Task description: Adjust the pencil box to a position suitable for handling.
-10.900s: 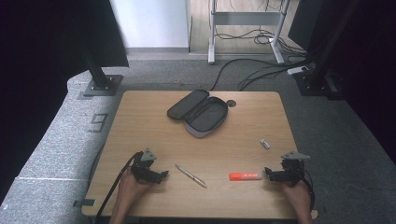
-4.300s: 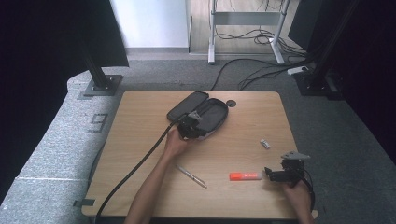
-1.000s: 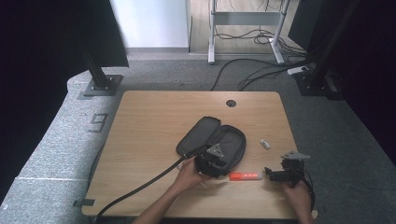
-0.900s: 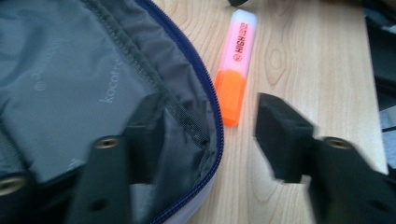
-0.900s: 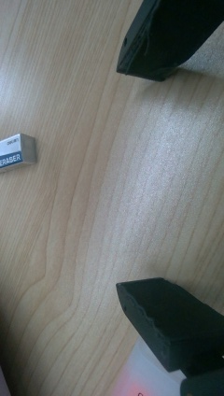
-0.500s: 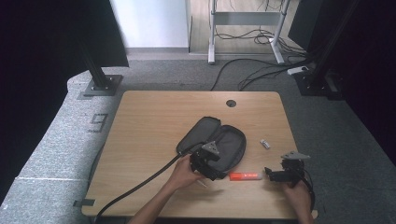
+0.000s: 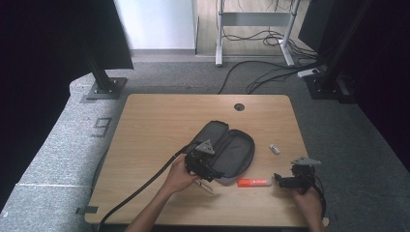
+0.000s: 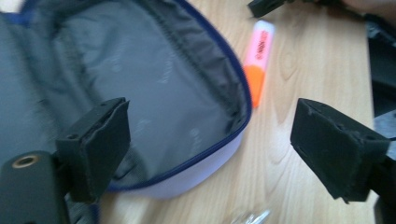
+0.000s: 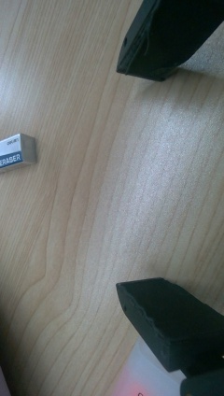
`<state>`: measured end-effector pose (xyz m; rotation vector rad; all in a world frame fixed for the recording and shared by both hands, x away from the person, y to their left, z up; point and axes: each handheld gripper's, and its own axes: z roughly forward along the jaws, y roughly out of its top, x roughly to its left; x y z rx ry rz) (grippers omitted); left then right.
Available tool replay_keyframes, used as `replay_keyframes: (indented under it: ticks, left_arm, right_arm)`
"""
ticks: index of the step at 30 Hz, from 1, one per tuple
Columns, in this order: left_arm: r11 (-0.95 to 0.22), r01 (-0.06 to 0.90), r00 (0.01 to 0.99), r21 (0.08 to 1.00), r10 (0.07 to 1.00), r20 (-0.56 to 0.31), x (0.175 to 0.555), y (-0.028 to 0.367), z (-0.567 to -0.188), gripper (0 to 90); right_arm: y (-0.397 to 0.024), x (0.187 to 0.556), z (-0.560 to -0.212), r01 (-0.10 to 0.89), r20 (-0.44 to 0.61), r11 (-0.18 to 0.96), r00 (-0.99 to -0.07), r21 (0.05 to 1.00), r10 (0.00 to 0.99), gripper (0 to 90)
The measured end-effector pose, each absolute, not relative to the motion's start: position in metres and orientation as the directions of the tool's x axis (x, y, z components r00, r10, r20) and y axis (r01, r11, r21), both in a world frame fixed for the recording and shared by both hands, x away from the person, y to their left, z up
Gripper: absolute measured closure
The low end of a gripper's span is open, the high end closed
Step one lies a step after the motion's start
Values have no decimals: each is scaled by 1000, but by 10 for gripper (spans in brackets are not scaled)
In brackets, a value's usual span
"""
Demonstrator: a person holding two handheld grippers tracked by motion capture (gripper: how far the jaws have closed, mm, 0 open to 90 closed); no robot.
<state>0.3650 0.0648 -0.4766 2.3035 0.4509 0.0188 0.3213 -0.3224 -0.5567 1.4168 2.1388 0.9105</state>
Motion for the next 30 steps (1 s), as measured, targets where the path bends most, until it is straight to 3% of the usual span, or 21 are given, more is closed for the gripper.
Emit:
replay_keyframes:
  ticks: [17,30]
  left_arm:
    - [-625,347,890,700,455,-34,364,120,-465,2]
    - [-567,400,836,720,548,-33,361,173,-472,0]
  right_arm:
    - [-322,321,-557,646,13,267,-395,715,919,0]
    - [-322,321,-557,646,13,267,-395,715,919,0]
